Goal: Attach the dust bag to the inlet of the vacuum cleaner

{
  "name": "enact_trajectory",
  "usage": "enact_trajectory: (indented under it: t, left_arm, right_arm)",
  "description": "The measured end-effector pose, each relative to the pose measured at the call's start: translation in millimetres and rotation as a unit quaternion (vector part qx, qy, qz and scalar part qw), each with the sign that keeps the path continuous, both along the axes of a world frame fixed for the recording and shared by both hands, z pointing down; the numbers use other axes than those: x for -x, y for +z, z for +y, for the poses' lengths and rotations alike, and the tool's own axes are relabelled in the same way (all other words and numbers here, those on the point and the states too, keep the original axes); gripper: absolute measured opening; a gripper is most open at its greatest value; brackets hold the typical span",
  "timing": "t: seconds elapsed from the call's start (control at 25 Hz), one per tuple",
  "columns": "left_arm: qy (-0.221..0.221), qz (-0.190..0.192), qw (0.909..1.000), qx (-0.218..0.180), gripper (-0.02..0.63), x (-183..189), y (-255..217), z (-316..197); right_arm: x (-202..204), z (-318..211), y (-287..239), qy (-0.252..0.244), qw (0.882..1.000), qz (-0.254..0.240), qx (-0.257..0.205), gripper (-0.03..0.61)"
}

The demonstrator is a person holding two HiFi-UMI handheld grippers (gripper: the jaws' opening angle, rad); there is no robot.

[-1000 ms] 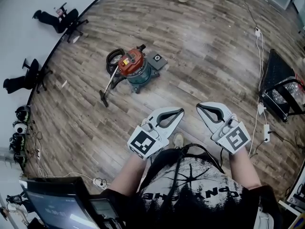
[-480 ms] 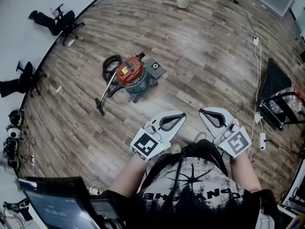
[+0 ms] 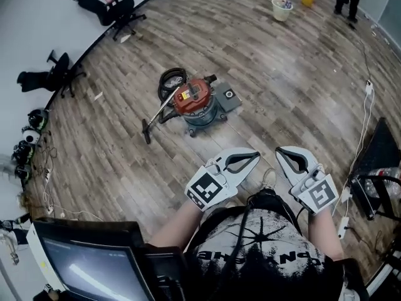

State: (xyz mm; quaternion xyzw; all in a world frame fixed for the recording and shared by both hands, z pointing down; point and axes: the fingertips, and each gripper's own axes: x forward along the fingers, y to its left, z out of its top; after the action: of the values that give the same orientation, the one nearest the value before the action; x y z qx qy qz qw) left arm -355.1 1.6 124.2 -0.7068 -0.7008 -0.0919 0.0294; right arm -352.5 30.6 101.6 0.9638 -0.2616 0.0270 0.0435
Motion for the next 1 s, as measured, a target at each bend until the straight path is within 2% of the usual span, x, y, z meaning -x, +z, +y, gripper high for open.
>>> enact_trajectory:
  t: [0.16, 0.32, 0.68, 0.8, 1.0]
  left_arm:
    - [-0.042, 0.003, 0.9991, 0.002, -0.002, -33.3, -11.9, 42.3]
    - [-0.074, 0.003, 0.9972, 0.007, -0.001, -62.7, -17.2, 90.4]
    - [-0.091, 0.012, 0.9958, -0.005, -0.001, -91.7, -8.2, 183.3]
    - [-0.087, 0.014, 0.9961, -0.010, -0.001, -97.1, -8.0, 201.1]
    - [-0.082, 0.008, 0.9965, -0.011, -0.002, -112.2, -1.7, 214.5]
  right_arm:
    - [-37.3, 33.6, -10.0, -0.057, 0.998, 0.011, 0.017, 0.008]
    - [-62.3, 82.3, -14.8, -0.080, 0.997, 0.013, 0.015, 0.008]
    - [-79.4, 195.0, 5.5, -0.065, 0.998, -0.011, -0.003, 0.008]
    - [-83.1, 217.6, 8.4, -0.054, 0.998, -0.004, -0.014, 0.008]
    - [-94.8, 232.6, 24.5, -0.048, 0.998, -0.030, -0.014, 0.008]
